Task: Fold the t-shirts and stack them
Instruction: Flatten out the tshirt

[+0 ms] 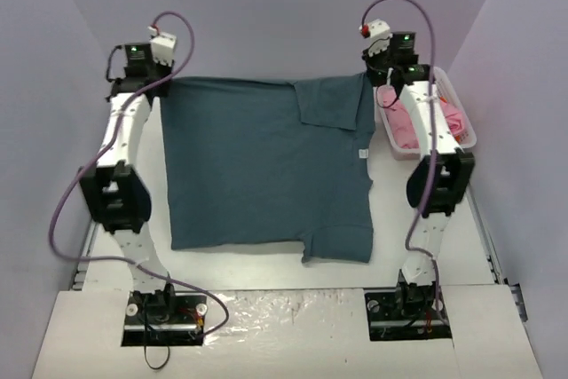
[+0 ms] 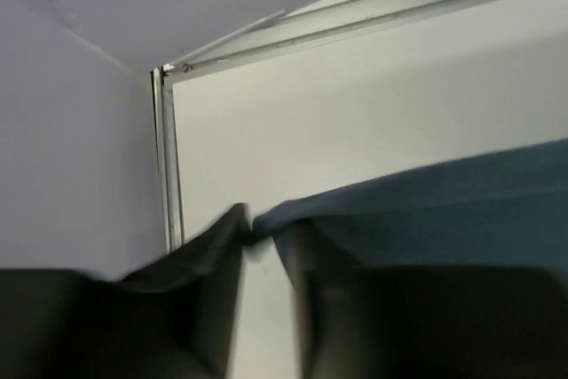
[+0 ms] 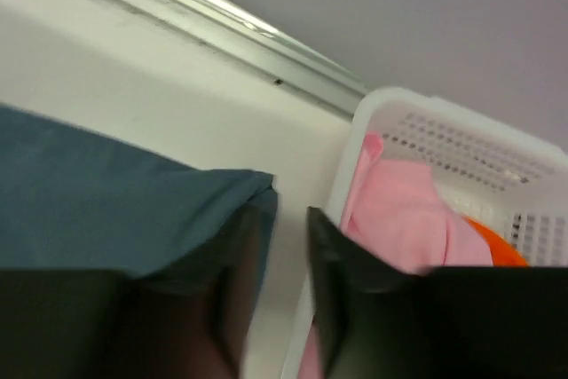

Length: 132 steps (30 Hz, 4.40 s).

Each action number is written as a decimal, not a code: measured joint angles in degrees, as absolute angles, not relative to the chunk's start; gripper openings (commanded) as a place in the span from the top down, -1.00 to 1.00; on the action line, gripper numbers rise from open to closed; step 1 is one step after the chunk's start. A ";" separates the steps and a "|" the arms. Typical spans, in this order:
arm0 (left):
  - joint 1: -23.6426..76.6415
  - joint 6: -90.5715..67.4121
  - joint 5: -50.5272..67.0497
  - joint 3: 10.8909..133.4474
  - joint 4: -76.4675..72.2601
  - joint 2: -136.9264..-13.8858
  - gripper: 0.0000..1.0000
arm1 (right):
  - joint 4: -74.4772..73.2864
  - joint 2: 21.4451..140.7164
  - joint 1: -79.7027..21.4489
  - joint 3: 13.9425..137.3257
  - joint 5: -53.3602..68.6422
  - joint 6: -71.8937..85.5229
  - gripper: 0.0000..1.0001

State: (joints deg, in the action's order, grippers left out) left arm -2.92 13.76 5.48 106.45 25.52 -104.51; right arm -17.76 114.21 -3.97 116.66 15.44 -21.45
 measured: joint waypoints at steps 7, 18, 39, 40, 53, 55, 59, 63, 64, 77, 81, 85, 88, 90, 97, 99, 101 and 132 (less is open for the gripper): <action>-2.68 15.44 -0.49 133.93 29.50 -143.24 -0.22 | -19.62 150.23 -5.30 140.49 7.86 -22.52 -0.39; 3.49 19.16 -6.39 101.12 20.69 -113.34 -0.31 | -18.63 126.28 -5.67 111.57 8.12 -23.92 -0.42; 4.82 34.70 6.52 49.41 25.45 -66.02 0.09 | -26.41 77.06 -6.44 70.43 20.47 -29.52 -0.34; 4.82 35.86 7.42 48.51 26.61 -64.77 0.09 | -27.05 75.61 -6.48 69.65 20.45 -29.71 -0.34; 4.86 45.65 13.34 39.07 31.11 -61.78 0.09 | -28.71 72.44 -6.59 66.46 20.32 -29.85 -0.36; 4.86 46.63 13.39 38.06 31.11 -61.78 0.09 | -28.71 72.69 -6.59 66.26 20.18 -29.87 -0.36; 4.86 47.97 13.37 35.86 30.59 -61.82 0.09 | -28.75 73.17 -6.59 66.00 19.86 -29.85 -0.36; 4.86 49.06 12.25 33.43 29.74 -62.83 0.10 | -28.75 73.19 -6.59 65.98 19.70 -29.85 -0.36; 4.86 49.36 11.66 32.67 28.82 -63.20 0.10 | -28.75 73.19 -6.59 65.98 19.64 -29.82 -0.37; 2.90 51.48 8.36 31.62 21.37 -70.37 0.95 | -29.02 73.10 -6.44 64.10 19.31 -30.04 -0.37; 2.50 51.99 8.29 33.39 20.73 -73.19 0.95 | -31.11 72.77 -6.55 64.03 20.05 -31.97 -0.35; 1.04 50.06 8.64 35.64 20.84 -75.61 0.95 | -38.46 73.60 -10.35 64.60 20.82 -35.75 -0.22; -0.23 47.40 9.19 38.02 22.00 -77.56 0.95 | -41.63 76.40 -16.45 64.62 19.88 -37.26 0.42; -0.84 45.28 9.50 40.32 22.87 -78.98 0.95 | -42.50 79.79 -19.29 64.45 19.29 -38.09 0.77; -1.15 39.70 10.09 45.84 23.33 -80.82 0.95 | -42.92 92.99 -19.88 64.16 17.58 -40.82 0.25; -1.15 38.59 9.58 46.46 23.35 -81.32 0.95 | -43.66 94.39 -20.03 64.14 17.21 -42.04 0.22; -1.15 37.56 8.95 46.98 23.35 -82.13 0.95 | -44.53 94.56 -20.40 64.10 16.73 -42.89 0.21; -1.15 29.30 8.05 47.90 23.62 -83.53 0.95 | -55.81 88.44 -36.69 57.63 16.91 -48.07 0.02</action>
